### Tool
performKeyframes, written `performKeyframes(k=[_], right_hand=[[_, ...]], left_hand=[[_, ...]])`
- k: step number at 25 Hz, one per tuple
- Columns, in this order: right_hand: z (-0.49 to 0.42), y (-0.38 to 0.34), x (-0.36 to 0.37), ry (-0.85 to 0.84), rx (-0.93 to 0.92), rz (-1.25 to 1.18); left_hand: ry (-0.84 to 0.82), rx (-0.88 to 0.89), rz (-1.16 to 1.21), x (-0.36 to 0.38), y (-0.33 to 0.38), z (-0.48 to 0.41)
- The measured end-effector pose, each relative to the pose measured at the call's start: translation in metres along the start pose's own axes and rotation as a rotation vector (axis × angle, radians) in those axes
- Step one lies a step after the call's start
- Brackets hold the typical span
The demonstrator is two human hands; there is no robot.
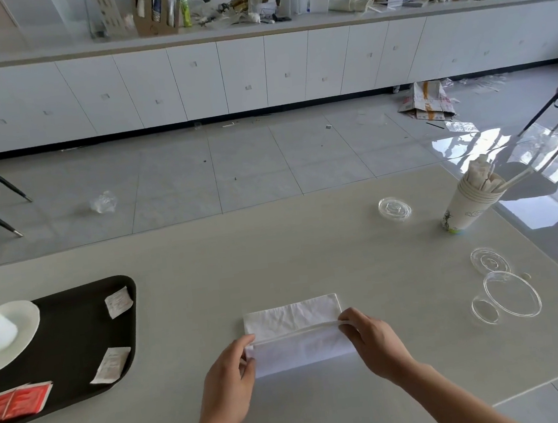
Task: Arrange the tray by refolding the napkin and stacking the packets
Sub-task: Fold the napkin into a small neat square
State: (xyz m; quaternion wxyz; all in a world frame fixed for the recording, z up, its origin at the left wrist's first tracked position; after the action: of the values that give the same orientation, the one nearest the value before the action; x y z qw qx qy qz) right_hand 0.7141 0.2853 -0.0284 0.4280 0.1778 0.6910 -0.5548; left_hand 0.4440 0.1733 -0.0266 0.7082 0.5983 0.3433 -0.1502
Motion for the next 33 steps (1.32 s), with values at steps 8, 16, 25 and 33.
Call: performKeyframes(k=[8, 16, 25, 33], right_hand=[[-0.046, 0.000, 0.007, 0.018, 0.052, 0.001], [-0.080, 0.014, 0.023, 0.020, 0.002, 0.104], [-0.084, 0.021, 0.031, 0.032, 0.037, 0.098], [-0.082, 0.022, 0.032, 0.057, 0.051, 0.098]], left_hand=[[0.114, -0.171, 0.075, 0.007, 0.004, -0.030], [0.184, -0.285, 0.060, 0.013, 0.002, -0.055], [0.154, -0.321, 0.013, 0.017, -0.005, -0.070], [0.139, -0.334, -0.002, 0.019, -0.009, -0.071]])
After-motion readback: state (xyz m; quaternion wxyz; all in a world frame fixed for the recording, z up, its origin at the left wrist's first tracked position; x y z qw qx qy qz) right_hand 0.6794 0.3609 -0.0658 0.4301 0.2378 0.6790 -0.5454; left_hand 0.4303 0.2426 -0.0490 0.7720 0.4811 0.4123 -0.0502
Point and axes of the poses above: each hand's wrist, its own z-axis away from the middle knuckle, its own x-axis out of the palm, y = z × x, the point moved 1 cm from there along -z, towards the middle knuckle, and after that the axes turned 2 degrees about x, right-handed, at the moved point
